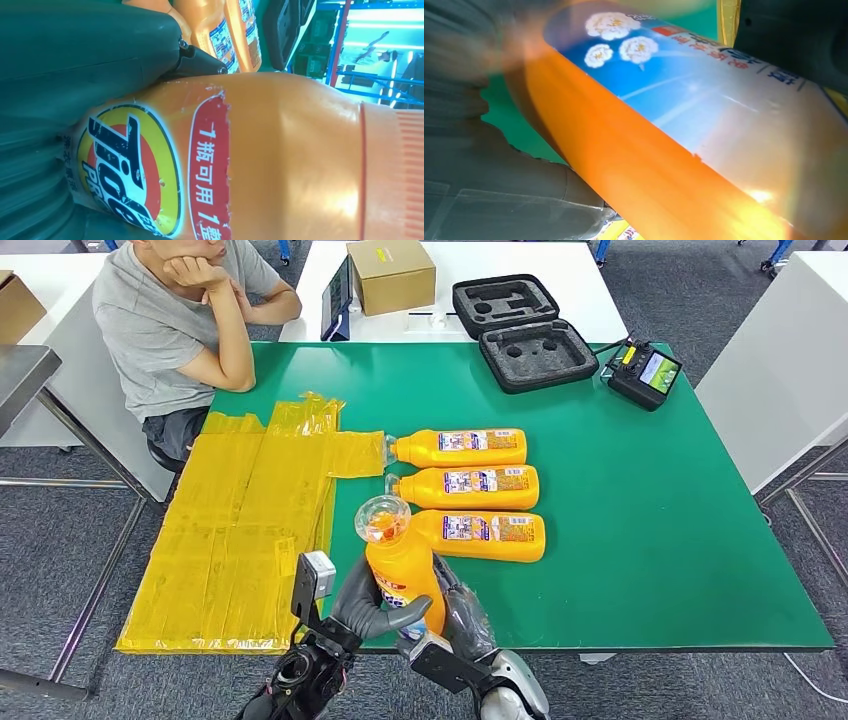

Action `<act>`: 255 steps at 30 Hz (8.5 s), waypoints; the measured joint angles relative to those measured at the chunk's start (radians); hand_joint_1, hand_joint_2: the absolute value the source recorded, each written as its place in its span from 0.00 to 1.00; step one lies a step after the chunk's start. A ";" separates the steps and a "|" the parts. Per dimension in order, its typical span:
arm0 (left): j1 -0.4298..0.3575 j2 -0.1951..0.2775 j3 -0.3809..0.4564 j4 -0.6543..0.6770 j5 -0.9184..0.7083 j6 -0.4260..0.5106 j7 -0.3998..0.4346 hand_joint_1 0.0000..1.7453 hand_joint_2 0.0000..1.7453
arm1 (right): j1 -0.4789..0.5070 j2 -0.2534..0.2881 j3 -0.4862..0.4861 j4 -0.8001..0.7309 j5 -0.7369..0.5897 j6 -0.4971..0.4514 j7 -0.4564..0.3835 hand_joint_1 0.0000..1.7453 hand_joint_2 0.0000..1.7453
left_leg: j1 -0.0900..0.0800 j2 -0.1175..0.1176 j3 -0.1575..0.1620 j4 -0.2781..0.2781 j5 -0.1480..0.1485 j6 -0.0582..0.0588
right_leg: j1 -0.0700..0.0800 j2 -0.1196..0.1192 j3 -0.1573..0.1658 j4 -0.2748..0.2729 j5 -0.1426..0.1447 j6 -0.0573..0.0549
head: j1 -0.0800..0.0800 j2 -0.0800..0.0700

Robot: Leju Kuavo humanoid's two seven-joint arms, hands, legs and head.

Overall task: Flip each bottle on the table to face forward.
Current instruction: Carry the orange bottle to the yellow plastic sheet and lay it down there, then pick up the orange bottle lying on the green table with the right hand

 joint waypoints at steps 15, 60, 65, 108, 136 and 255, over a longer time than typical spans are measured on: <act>0.012 0.025 0.060 -0.114 -0.168 0.203 -0.083 0.86 1.00 | 0.013 0.003 0.005 0.003 -0.016 0.015 0.007 0.00 1.00 | 0.000 0.000 0.000 0.000 0.000 0.000 | 0.000 0.000 0.000 0.000 0.000 0.000 | 0.000 0.000; -0.003 0.114 0.099 -0.221 -1.023 0.629 0.088 1.00 1.00 | 0.029 0.008 0.010 -0.017 -0.001 0.037 0.010 0.00 1.00 | 0.000 0.000 0.000 0.000 0.000 0.000 | 0.000 0.000 0.000 0.000 0.000 0.000 | 0.000 0.000; -0.038 0.171 0.104 -0.200 -1.075 0.503 0.135 1.00 1.00 | 0.028 0.007 0.009 -0.015 -0.009 0.039 0.002 0.00 1.00 | 0.000 0.000 0.000 0.000 0.000 0.000 | 0.001 0.000 0.000 0.001 0.000 0.000 | 0.000 0.000; -0.239 0.537 0.033 -0.002 -1.071 0.040 0.139 0.91 1.00 | -0.069 0.007 0.090 0.153 -0.138 0.024 -0.067 0.00 1.00 | 0.002 0.001 -0.001 0.000 0.002 -0.002 | 0.002 0.001 -0.002 0.001 0.000 -0.001 | 0.001 0.000; -0.300 0.537 -0.043 0.084 -1.065 0.065 0.187 0.01 1.00 | -0.016 -0.057 0.239 -0.133 -0.321 -0.039 -0.068 0.00 1.00 | 0.002 0.001 0.000 0.000 0.002 -0.002 | 0.002 0.001 -0.001 0.001 0.000 -0.001 | 0.000 0.000; 0.149 0.197 0.131 -0.446 -0.538 0.124 -0.124 0.00 1.00 | 0.113 -0.151 0.081 -0.431 -0.281 -0.235 -0.068 0.00 1.00 | 0.002 0.001 0.000 0.000 0.001 -0.003 | 0.002 0.002 -0.002 0.000 0.002 -0.003 | 0.000 0.000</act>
